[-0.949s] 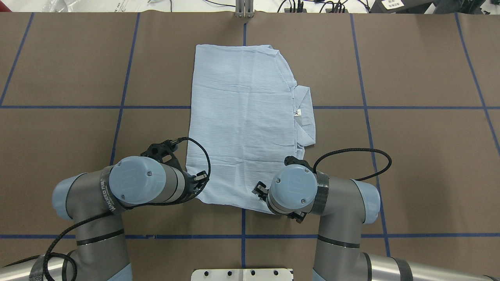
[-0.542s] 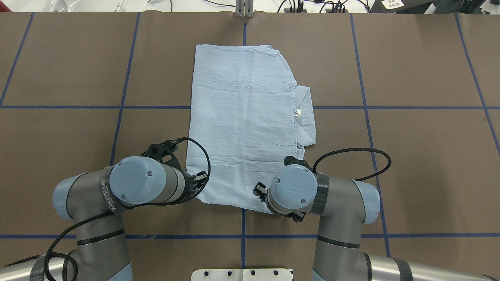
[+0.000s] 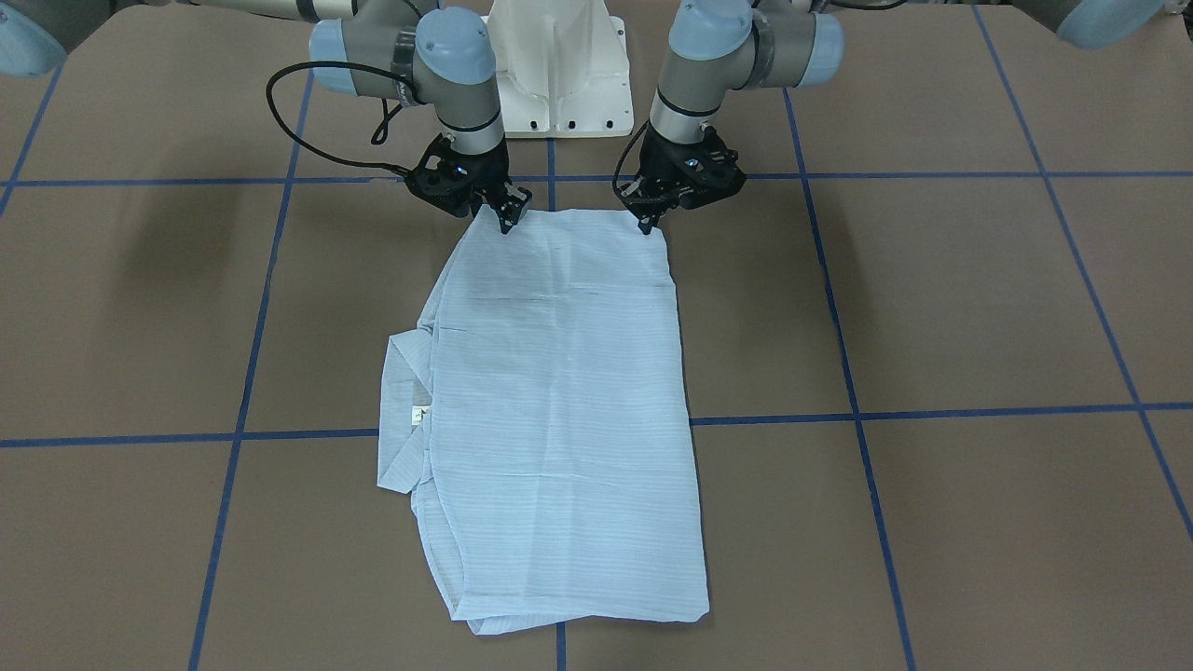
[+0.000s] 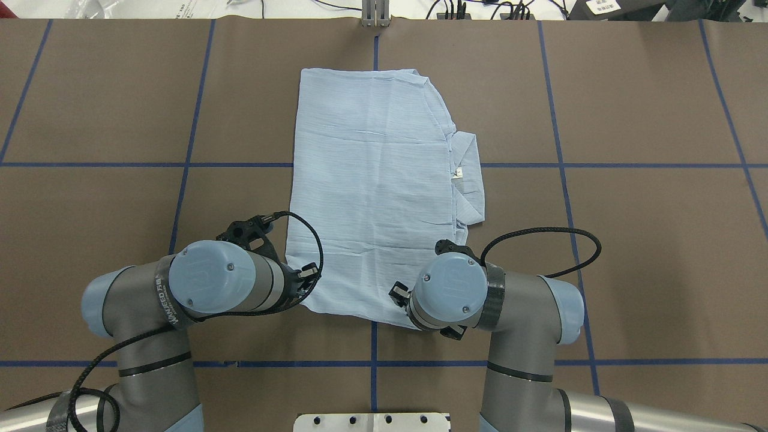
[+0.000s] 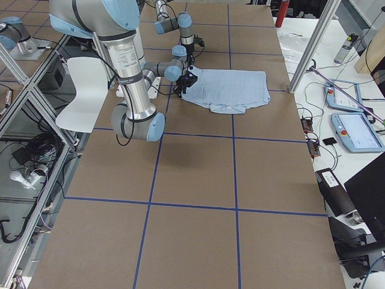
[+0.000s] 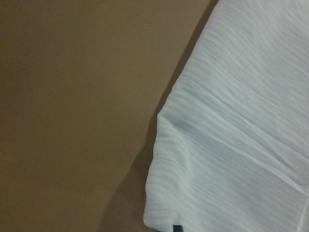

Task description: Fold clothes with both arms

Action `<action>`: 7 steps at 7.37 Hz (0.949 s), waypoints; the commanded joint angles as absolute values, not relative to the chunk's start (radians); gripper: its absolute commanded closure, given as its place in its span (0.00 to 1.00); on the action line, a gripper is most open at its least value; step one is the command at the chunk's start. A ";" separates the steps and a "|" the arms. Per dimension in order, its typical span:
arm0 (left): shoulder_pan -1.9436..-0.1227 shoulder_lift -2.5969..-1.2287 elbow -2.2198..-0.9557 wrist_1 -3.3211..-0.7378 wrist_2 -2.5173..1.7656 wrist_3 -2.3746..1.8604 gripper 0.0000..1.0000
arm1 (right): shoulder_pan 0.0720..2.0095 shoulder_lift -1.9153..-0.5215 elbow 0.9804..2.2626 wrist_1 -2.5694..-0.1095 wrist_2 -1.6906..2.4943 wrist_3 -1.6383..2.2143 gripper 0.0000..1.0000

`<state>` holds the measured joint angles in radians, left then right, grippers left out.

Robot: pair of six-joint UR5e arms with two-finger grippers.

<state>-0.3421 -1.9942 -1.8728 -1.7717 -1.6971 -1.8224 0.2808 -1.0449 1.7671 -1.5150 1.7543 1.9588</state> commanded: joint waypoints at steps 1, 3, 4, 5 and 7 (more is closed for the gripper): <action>-0.342 -1.994 -1.871 -1.772 -1.695 -1.822 1.00 | 0.282 -1.045 1.767 -1.516 1.755 1.956 0.25; -0.342 -1.994 -1.871 -1.772 -1.695 -1.822 1.00 | 0.282 -1.025 1.767 -1.528 1.753 1.956 0.05; -0.342 -1.994 -1.871 -1.772 -1.695 -1.822 1.00 | 0.282 -1.020 1.766 -1.528 1.753 1.956 0.01; -0.342 -1.994 -1.870 -1.772 -1.695 -1.822 1.00 | 0.282 -1.020 1.766 -1.528 1.753 1.956 0.01; -0.342 -1.994 -1.870 -1.772 -1.695 -1.822 1.00 | 0.282 -1.020 1.760 -1.526 1.753 1.956 0.01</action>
